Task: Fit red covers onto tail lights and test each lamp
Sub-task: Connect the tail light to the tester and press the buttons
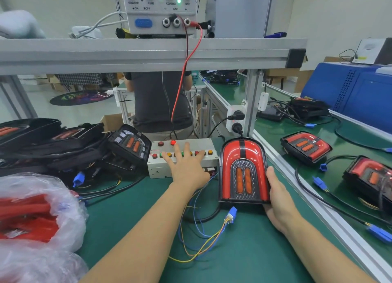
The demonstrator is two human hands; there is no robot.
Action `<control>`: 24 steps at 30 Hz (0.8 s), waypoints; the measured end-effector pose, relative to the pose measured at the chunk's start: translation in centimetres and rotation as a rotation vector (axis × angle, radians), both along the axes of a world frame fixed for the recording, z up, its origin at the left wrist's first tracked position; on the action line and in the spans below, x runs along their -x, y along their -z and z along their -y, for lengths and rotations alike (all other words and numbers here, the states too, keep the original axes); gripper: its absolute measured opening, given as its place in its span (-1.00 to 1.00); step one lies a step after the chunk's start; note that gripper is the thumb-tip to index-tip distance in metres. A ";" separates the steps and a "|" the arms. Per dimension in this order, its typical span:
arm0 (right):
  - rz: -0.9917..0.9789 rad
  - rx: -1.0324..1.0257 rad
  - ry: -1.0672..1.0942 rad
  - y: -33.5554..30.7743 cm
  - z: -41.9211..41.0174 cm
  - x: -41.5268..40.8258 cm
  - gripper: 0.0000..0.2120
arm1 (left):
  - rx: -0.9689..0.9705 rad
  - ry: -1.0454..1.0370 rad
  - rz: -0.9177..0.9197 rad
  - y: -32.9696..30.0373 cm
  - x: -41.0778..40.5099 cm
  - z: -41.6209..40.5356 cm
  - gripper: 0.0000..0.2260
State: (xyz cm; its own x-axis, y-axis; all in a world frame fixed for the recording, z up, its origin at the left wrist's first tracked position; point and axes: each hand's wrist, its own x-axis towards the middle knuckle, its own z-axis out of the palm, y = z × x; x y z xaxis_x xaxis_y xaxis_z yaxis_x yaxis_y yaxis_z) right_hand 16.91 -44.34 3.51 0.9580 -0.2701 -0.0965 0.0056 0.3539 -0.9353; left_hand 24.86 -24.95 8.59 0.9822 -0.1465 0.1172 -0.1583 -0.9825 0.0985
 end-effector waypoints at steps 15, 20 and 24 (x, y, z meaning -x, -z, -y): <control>-0.017 -0.004 0.029 -0.4 -0.1 0.2 -0.57 | -0.163 0.033 0.169 -0.1 -0.5 0.2 -0.48; -0.053 0.010 0.050 -0.7 0.0 0.3 -0.58 | -0.167 0.025 0.155 0.0 -0.4 0.1 -0.47; -0.087 0.010 0.064 -1.0 0.1 0.5 -0.58 | -0.158 0.059 0.130 -0.3 -0.3 -0.2 -0.49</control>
